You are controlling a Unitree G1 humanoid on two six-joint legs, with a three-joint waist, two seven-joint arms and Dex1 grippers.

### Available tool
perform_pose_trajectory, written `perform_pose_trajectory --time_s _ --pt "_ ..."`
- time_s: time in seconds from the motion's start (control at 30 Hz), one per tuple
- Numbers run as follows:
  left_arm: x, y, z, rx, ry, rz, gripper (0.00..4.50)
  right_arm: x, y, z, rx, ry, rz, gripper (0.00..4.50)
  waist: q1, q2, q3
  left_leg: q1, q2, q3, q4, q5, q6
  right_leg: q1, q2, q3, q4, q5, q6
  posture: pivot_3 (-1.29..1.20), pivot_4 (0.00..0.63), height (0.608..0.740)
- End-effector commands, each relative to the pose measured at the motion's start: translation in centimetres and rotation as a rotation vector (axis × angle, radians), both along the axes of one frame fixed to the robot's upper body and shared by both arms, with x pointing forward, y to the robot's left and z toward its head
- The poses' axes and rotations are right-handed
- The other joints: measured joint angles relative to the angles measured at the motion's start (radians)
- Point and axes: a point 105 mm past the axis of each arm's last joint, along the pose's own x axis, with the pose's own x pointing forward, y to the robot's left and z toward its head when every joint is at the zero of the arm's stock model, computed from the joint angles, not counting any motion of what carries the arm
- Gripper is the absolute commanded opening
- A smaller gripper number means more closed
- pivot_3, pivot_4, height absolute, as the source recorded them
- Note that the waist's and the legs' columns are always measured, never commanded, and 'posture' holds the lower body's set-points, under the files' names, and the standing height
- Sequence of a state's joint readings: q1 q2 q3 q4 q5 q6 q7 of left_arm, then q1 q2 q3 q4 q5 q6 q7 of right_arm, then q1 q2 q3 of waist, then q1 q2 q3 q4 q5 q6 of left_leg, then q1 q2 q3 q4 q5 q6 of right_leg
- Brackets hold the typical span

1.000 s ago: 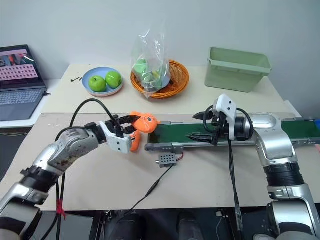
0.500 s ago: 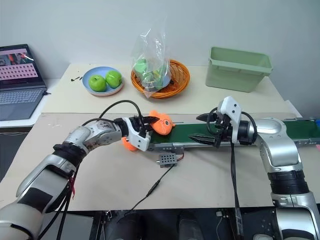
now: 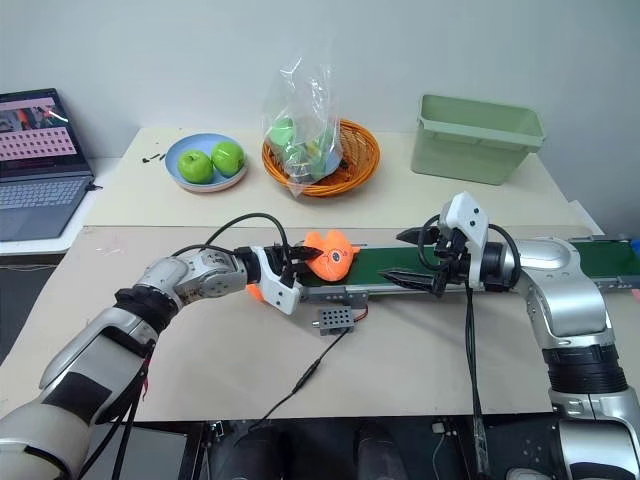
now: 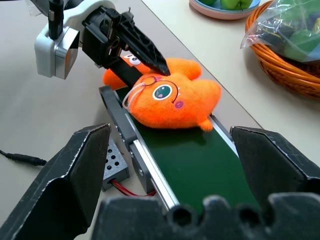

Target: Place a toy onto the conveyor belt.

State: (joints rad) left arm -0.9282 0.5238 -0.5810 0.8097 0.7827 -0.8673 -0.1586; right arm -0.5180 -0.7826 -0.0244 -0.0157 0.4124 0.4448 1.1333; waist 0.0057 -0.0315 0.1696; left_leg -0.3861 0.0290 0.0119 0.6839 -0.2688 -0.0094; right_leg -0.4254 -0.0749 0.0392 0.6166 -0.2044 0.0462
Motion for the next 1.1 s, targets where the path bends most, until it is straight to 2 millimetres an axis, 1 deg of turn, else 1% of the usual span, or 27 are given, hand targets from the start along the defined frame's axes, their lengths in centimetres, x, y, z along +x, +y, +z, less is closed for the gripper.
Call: perform_pose_trajectory --time_s 0.03,0.1,0.13,0.2,0.27,0.4,0.47,0.5,0.53,0.57,0.63,0.73,0.8,0.9,0.97,1.1 --pt "-0.1 1.3 0.1 0.008 0.035 0.027 3.69 0.1 -0.2 1.4 -0.01 -0.057 0.002 4.5 -0.001 0.0 0.0 0.0 0.0 0.0 0.0 0.0 0.0 0.0 0.0 0.0 0.0 0.0 0.0 0.0 0.15 0.74" --pt "0.0 1.7 0.7 -0.016 0.052 0.051 4.46 0.1 -0.2 1.4 -0.01 -0.059 0.003 4.5 -0.006 0.0 0.0 0.0 0.0 0.0 0.0 0.0 0.0 0.0 0.0 0.0 0.0 0.0 0.0 0.0 0.15 0.74" --pt "0.1 2.0 0.9 -0.033 0.069 0.069 4.49 0.1 -0.2 1.5 -0.01 -0.059 0.003 4.5 -0.007 0.0 0.0 0.0 0.0 0.0 0.0 0.0 0.0 0.0 0.0 0.0 0.0 0.0 0.0 0.0 0.15 0.74" --pt "0.0 2.8 1.6 -0.068 0.122 0.108 4.49 0.1 -0.3 1.5 -0.011 -0.061 0.002 4.5 -0.012 0.0 0.0 0.0 0.0 0.0 0.0 0.0 0.0 0.0 0.0 0.001 0.007 0.0 0.0 0.0 0.15 0.74" --pt "-0.2 3.4 2.0 -0.095 0.171 0.134 4.49 0.1 -0.3 1.6 -0.012 -0.062 0.002 4.5 -0.019 0.0 0.0 0.0 0.0 0.0 0.0 0.0 0.0 0.0 0.0 0.001 0.008 0.0 0.0 0.0 0.15 0.74" --pt "-0.2 4.6 4.1 -0.316 0.365 0.236 4.49 0.2 -0.2 1.7 -0.012 -0.066 0.007 4.5 -0.021 0.0 0.0 0.001 0.0 0.0 0.001 0.0 0.0 0.0 0.0 0.001 0.009 0.0 0.0 0.0 0.15 0.74" --pt "-0.5 5.3 4.4 -0.433 0.521 0.283 4.49 0.3 -0.2 1.8 -0.012 -0.068 0.011 4.5 -0.021 0.0 0.0 0.0 0.001 0.0 0.001 0.0 0.0 -0.001 0.0 0.001 0.009 0.0 0.0 0.0 0.15 0.74" --pt "-1.0 5.5 4.5 -0.488 0.613 0.286 4.49 0.3 -0.2 1.9 -0.012 -0.069 0.013 4.5 -0.02 0.0 0.0 0.0 0.001 0.0 0.001 0.0 0.0 -0.001 0.0 0.001 0.009 0.0 0.0 0.0 0.15 0.74" --pt "-2.0 5.9 4.8 -0.576 0.74 0.274 4.49 0.3 -0.1 2.0 -0.013 -0.072 0.02 4.5 -0.021 0.0 0.0 0.0 0.001 -0.001 0.001 0.0 0.0 -0.001 0.0 0.0 0.008 0.0 0.0 0.0 0.15 0.74" --pt "-2.8 6.0 5.1 -0.627 0.827 0.257 4.49 0.3 0.0 2.1 -0.014 -0.074 0.024 4.5 -0.024 0.0 0.0 0.0 0.001 -0.001 0.001 0.0 0.0 -0.001 0.0 0.001 0.009 0.0 0.0 0.0 0.15 0.74" --pt "-4.0 6.7 6.6 -0.794 0.95 0.239 4.49 0.4 0.1 2.3 -0.021 -0.079 0.038 4.5 -0.026 0.0 0.0 0.0 0.001 -0.001 0.002 0.0 0.0 -0.001 0.001 0.001 0.008 0.0 0.0 0.0 0.15 0.74" --pt "-5.1 7.5 8.0 -0.899 1.012 0.243 4.49 0.5 0.3 2.6 -0.024 -0.086 0.053 4.5 -0.024 0.0 0.0 0.0 0.002 -0.002 0.002 0.0 0.0 -0.001 0.001 0.001 0.009 0.0 0.0 0.0 0.15 0.74" --pt "-5.6 7.8 8.6 -0.937 1.038 0.247 4.49 0.6 0.4 2.9 -0.022 -0.091 0.061 4.5 -0.021 0.0 0.0 0.001 0.002 -0.002 0.003 0.0 0.0 -0.001 0.001 0.001 0.009 0.0 0.0 0.0 0.15 0.74" --pt "-6.9 8.0 9.1 -0.992 1.108 0.223 4.49 0.5 0.9 3.2 -0.014 -0.097 0.086 4.5 -0.021 0.0 0.0 0.002 0.001 -0.002 0.003 0.0 0.0 0.0 0.001 0.001 0.008 0.0 0.0 0.0 0.15 0.74" --pt "-7.6 8.1 8.9 -0.993 1.145 0.218 4.49 0.5 1.1 3.3 -0.011 -0.1 0.097 4.5 -0.021 0.0 0.0 0.002 0.001 -0.002 0.003 0.0 0.0 0.0 0.001 0.001 0.008 0.0 0.0 0.0 0.15 0.74" --pt "-8.5 8.8 7.8 -0.971 1.178 0.259 4.49 0.3 1.5 3.7 -0.002 -0.1 0.121 4.5 -0.021 0.0 0.0 0.002 0.001 -0.001 0.003 0.0 0.0 0.0 0.001 0.001 0.008 0.0 0.0 0.0 0.15 0.74"
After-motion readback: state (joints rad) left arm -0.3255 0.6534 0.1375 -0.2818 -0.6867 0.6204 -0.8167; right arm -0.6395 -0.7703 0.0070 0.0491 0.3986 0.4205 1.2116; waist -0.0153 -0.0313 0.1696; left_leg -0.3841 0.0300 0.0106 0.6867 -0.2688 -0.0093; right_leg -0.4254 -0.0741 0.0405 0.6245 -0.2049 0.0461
